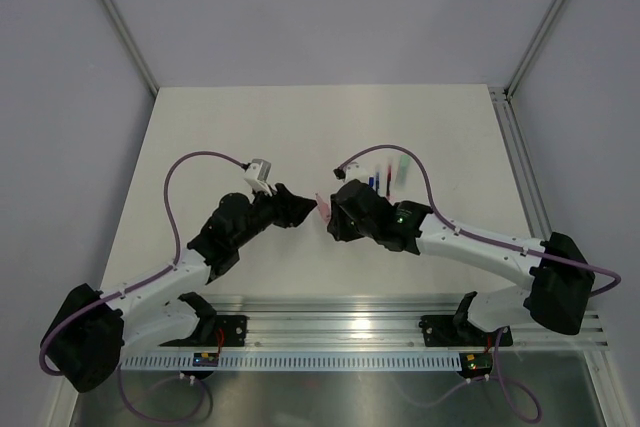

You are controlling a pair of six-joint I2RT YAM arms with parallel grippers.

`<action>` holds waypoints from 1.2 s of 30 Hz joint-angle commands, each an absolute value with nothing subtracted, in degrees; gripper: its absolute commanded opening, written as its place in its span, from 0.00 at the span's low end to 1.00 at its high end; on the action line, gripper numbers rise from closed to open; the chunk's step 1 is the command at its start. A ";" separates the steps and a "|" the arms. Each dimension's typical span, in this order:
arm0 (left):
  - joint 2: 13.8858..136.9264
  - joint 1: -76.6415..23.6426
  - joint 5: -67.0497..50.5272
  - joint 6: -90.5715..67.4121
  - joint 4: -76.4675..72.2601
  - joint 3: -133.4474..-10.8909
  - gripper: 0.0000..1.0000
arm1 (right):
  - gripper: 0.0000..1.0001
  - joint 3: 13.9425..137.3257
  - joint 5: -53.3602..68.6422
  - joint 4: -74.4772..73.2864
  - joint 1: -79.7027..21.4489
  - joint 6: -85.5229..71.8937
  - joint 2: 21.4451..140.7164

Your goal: Insert the pens into the pen caps

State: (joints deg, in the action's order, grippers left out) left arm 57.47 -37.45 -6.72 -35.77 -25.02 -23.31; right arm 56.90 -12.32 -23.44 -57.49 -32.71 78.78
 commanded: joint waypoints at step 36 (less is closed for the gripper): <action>61.09 -37.53 -6.76 -35.16 -28.39 -25.84 0.14 | 0.00 57.74 -9.67 -26.62 -63.19 -34.54 72.87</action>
State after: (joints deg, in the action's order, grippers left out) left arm 62.37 -37.89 -7.68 -38.50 -25.47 -23.46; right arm 54.87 -10.85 -19.86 -62.48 -34.33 75.96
